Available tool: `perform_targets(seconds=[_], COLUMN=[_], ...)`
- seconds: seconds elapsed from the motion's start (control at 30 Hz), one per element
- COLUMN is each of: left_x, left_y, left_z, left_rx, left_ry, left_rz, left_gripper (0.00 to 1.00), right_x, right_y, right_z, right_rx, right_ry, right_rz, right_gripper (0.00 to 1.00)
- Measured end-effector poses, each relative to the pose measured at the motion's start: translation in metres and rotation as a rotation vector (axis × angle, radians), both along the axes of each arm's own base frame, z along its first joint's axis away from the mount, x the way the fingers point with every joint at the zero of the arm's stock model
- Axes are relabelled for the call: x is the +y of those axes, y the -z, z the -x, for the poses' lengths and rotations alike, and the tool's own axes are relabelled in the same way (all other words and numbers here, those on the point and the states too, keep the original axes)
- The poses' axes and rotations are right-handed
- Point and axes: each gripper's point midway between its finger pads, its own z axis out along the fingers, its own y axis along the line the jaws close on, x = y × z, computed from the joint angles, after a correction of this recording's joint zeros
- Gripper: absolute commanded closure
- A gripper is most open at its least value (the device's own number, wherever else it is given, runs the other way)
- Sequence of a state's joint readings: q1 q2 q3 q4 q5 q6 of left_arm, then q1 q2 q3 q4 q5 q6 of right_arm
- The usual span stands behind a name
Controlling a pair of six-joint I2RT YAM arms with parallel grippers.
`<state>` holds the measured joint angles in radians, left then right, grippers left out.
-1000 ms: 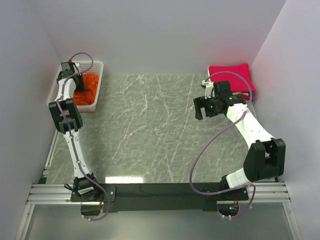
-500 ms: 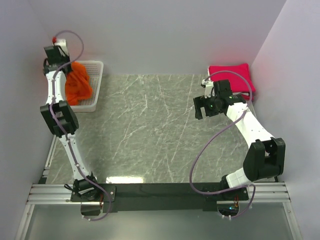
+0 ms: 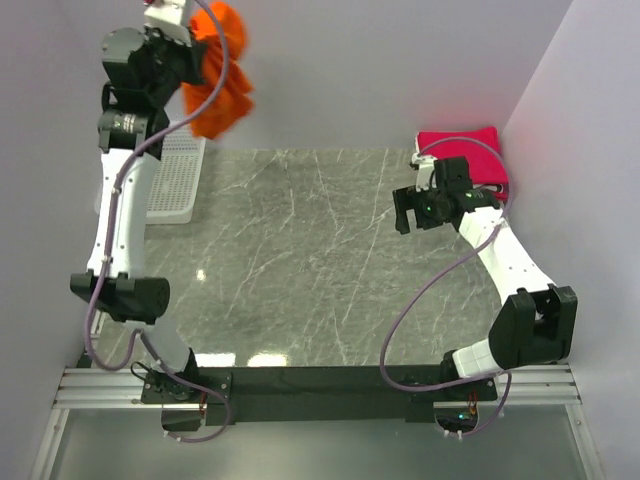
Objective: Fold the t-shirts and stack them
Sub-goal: Move the tshirt to the center of the board, then flatten the tshirt out
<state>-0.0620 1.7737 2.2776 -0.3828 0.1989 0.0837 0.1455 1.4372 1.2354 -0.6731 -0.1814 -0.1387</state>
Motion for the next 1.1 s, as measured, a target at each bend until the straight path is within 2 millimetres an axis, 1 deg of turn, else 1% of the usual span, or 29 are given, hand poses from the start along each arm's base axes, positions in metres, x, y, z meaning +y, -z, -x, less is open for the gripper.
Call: perform_targets(seconds=[0.07,0.1,0.13,0.17,0.2,0.23,0.27,0.3,0.33,0.37,0.4,0.47,0.5,0.53,0.57,0.6,0.63,0.7,0.77,0.8,0.87,0.9,0.93,1.0,1.03,1.1], left_x=[-0.037,-0.05,-0.059,-0.067,-0.072,-0.077,-0.08,-0.082,-0.083,-0.083,-0.082,-0.075,-0.072,-0.067,-0.064,-0.062,-0.061,-0.068,-0.08,-0.086,-0.098,-0.102,-0.107,-0.116,-0.12,-0.125], left_y=[-0.008,-0.007,-0.003,0.002,0.013,0.027,0.049,0.072,0.097,0.129,0.161,0.236,0.264,0.299,0.32,0.335,0.347,0.359,0.361,0.36,0.362,0.366,0.371,0.385,0.395,0.414], left_z=[0.023,0.032,0.039,0.044,0.048,0.05,0.053,0.053,0.052,0.051,0.05,0.057,0.063,0.076,0.086,0.094,0.104,0.125,0.151,0.161,0.184,0.195,0.207,0.225,0.236,0.249], left_rx=[-0.007,0.002,0.02,0.04,0.069,0.104,0.164,0.22,0.276,0.351,0.418,0.595,0.66,0.751,0.81,0.845,0.876,0.904,0.895,0.885,0.856,0.851,0.846,0.838,0.844,0.852], left_ry=[0.098,0.14,0.172,0.202,0.23,0.255,0.273,0.281,0.283,0.285,0.284,0.275,0.278,0.287,0.294,0.306,0.322,0.38,0.468,0.506,0.588,0.615,0.644,0.676,0.692,0.71], left_rz=[0.019,0.034,0.045,0.057,0.063,0.071,0.078,0.082,0.088,0.085,0.083,0.087,0.088,0.088,0.093,0.092,0.09,0.071,0.027,0.006,-0.045,-0.068,-0.098,-0.163,-0.198,-0.263], left_gripper=[0.99,0.98,0.95,0.77,0.62,0.49,0.35,0.3,0.15,0.08,0.07,0.07,0.08,0.09,0.11,0.12,0.14,0.18,0.22,0.23,0.23,0.23,0.23,0.23,0.23,0.23], right_x=[-0.006,-0.011,-0.014,-0.021,-0.026,-0.032,-0.039,-0.043,-0.048,-0.052,-0.055,-0.052,-0.049,-0.046,-0.043,-0.039,-0.034,-0.024,-0.007,0.006,0.027,0.04,0.049,0.064,0.067,0.075], right_y=[-0.003,-0.004,-0.006,-0.008,-0.01,-0.012,-0.014,-0.016,-0.017,-0.017,-0.017,-0.017,-0.016,-0.014,-0.013,-0.011,-0.008,0.001,0.015,0.025,0.041,0.053,0.061,0.081,0.089,0.103], right_z=[-0.001,-0.001,-0.002,-0.002,-0.003,-0.003,-0.003,-0.002,-0.001,0.0,0.002,0.006,0.008,0.011,0.012,0.014,0.015,0.016,0.019,0.021,0.027,0.031,0.034,0.043,0.045,0.049], right_rx=[-0.006,-0.01,-0.013,-0.017,-0.021,-0.025,-0.028,-0.03,-0.03,-0.029,-0.026,-0.015,-0.008,0.003,0.012,0.025,0.038,0.074,0.128,0.17,0.236,0.283,0.317,0.407,0.44,0.514], right_ry=[0.02,0.035,0.047,0.065,0.079,0.096,0.111,0.12,0.13,0.137,0.137,0.109,0.09,0.073,0.059,0.042,0.021,-0.01,-0.062,-0.099,-0.158,-0.193,-0.216,-0.253,-0.259,-0.271], right_rz=[-0.002,-0.009,-0.015,-0.027,-0.034,-0.045,-0.057,-0.064,-0.069,-0.073,-0.074,-0.083,-0.089,-0.098,-0.106,-0.118,-0.13,-0.148,-0.17,-0.183,-0.208,-0.223,-0.235,-0.267,-0.278,-0.308], right_gripper=[0.0,0.0,0.0,0.0,0.0,0.0,0.0,0.0,0.0,0.0,0.0,0.0,0.01,0.03,0.05,0.09,0.11,0.16,0.19,0.2,0.2,0.21,0.21,0.23,0.24,0.25])
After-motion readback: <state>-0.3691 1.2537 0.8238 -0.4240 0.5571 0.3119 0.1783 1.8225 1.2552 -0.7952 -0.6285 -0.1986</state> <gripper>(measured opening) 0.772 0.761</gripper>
